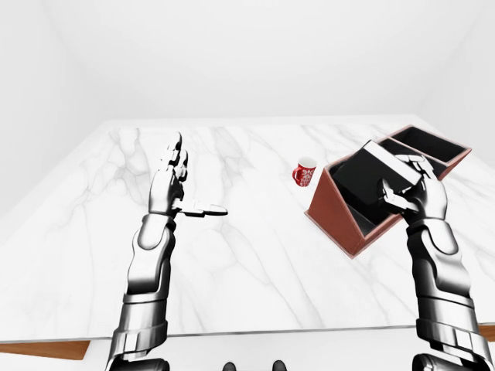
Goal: Pick up the book and place it in the left compartment of the caddy.
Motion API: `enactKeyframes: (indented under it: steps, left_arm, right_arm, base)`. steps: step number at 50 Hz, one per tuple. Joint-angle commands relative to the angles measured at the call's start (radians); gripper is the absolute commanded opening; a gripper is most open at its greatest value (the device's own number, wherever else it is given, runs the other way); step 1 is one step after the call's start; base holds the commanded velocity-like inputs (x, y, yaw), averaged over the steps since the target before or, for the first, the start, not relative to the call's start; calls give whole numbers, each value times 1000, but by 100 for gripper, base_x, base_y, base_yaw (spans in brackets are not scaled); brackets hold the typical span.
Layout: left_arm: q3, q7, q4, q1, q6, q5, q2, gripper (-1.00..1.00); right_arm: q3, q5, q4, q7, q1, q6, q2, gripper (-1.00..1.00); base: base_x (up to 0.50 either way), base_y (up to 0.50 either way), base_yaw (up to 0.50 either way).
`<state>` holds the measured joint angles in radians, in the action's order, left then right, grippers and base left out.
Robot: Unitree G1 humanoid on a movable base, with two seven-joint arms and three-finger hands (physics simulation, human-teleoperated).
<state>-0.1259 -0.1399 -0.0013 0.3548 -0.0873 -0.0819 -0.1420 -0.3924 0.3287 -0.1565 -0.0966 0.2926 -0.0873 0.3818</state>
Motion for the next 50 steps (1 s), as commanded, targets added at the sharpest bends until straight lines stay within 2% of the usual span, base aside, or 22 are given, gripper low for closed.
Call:
enactKeyframes:
  steps: [1,8,17,19,22,28,38,50]
  left_arm:
    - [2,0,0,-2,0,2,2,100]
    - [2,-1,1,-2,0,2,2,100]
    - [1,-2,11,5,0,3,0,100]
    - [1,-2,12,6,0,3,0,100]
    - [2,-2,16,9,0,4,-1,100]
    - [3,-3,14,8,0,5,0,100]
    - [2,-6,30,9,0,5,-1,100]
    - [2,-7,42,9,0,4,-1,100]
  right_arm:
    - [-8,-31,-123,24,23,0,28,-100]
    - [-18,-23,-180,28,26,3,48,-100]
    - [-37,-5,-274,27,31,61,84,-100]
    - [-36,-2,-284,28,34,66,88,-100]
    - [-36,2,-340,29,54,92,102,-100]
    - [-9,-8,-424,47,105,132,124,-100]
    - [38,-28,-547,72,211,174,144,-100]
    - [105,-127,-695,100,330,175,132,-100]
  base:
    - [0,0,0]
    - [0,0,0]
    - [0,0,0]
    - [0,0,0]
    - [0,0,0]
    - [0,0,0]
    - [0,0,0]
    - [0,0,0]
